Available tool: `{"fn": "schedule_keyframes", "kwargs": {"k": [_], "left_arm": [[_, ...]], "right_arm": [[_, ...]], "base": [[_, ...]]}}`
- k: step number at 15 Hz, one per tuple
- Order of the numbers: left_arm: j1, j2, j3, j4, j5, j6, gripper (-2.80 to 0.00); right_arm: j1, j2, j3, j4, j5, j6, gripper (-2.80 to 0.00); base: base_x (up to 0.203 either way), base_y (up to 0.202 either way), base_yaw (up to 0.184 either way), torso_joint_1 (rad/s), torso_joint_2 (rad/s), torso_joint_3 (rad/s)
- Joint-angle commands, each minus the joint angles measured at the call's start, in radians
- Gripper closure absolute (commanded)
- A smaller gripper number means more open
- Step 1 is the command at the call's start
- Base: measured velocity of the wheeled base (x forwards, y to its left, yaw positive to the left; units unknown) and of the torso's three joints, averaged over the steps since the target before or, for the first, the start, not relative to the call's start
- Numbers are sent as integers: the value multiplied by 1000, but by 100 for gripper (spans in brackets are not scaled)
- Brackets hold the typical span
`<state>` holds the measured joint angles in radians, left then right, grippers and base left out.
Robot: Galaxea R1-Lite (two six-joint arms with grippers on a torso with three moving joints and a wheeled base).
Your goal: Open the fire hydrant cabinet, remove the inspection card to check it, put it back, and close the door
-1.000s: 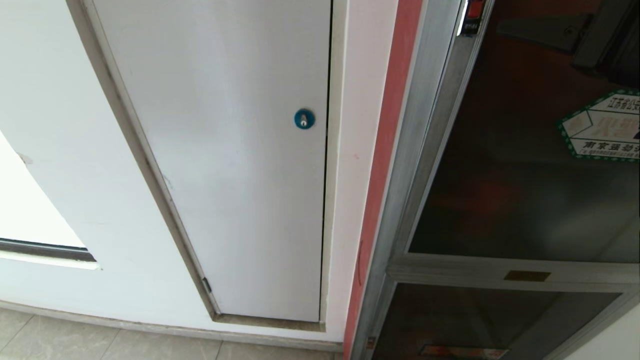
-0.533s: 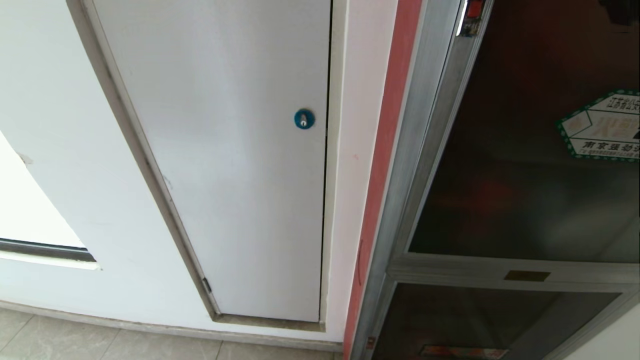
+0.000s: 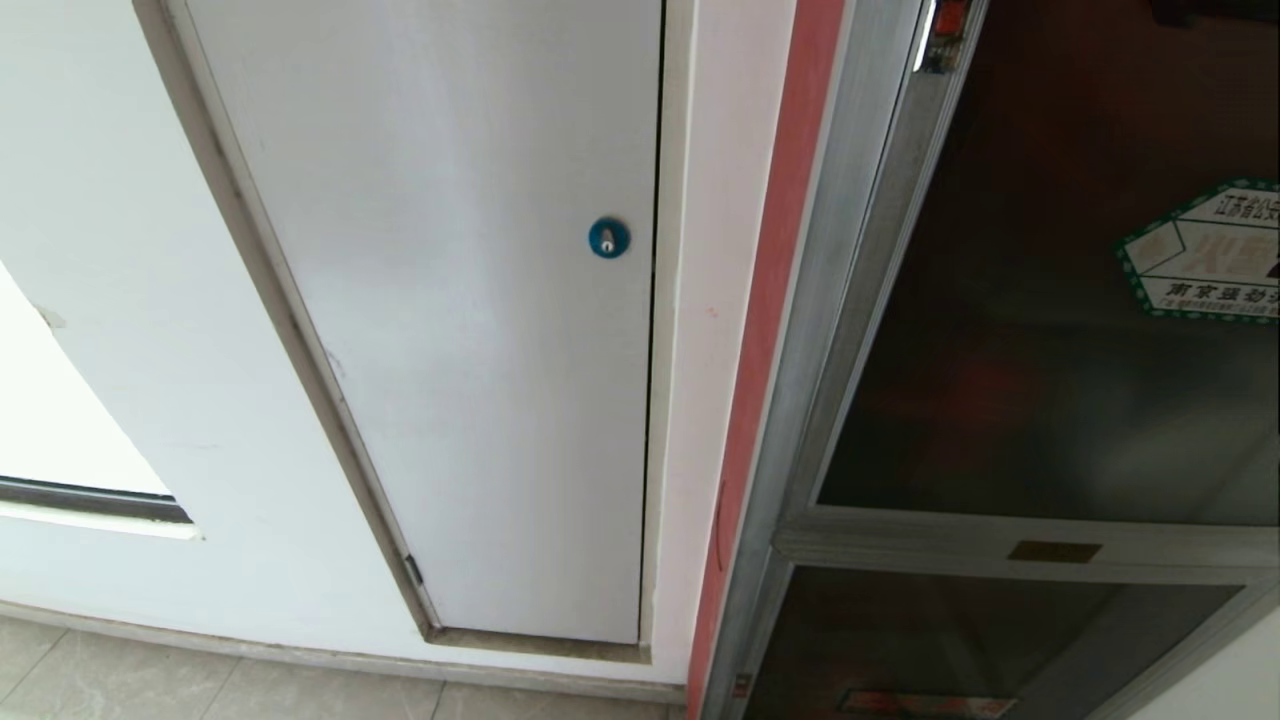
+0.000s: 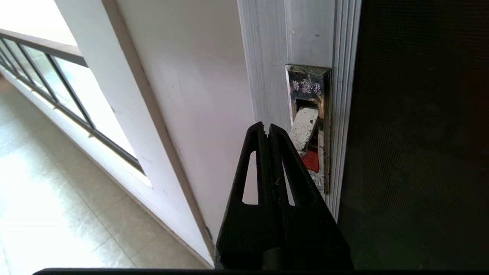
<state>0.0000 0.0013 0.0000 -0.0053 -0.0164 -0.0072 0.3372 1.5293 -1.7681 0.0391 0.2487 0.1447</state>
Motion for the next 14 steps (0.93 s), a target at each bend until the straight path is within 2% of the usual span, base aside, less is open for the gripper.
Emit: {"fn": "schedule_keyframes", "kwargs": {"k": [1, 14], "left_arm": [[0, 0, 0, 0, 0, -1, 0], [0, 0, 0, 0, 0, 0, 0]], "right_arm": [[0, 29, -15, -1, 1, 1, 0], [-43, 47, -16, -2, 3, 1, 0]], "base": [[0, 0, 0, 0, 0, 0], [0, 0, 0, 0, 0, 0]]}}
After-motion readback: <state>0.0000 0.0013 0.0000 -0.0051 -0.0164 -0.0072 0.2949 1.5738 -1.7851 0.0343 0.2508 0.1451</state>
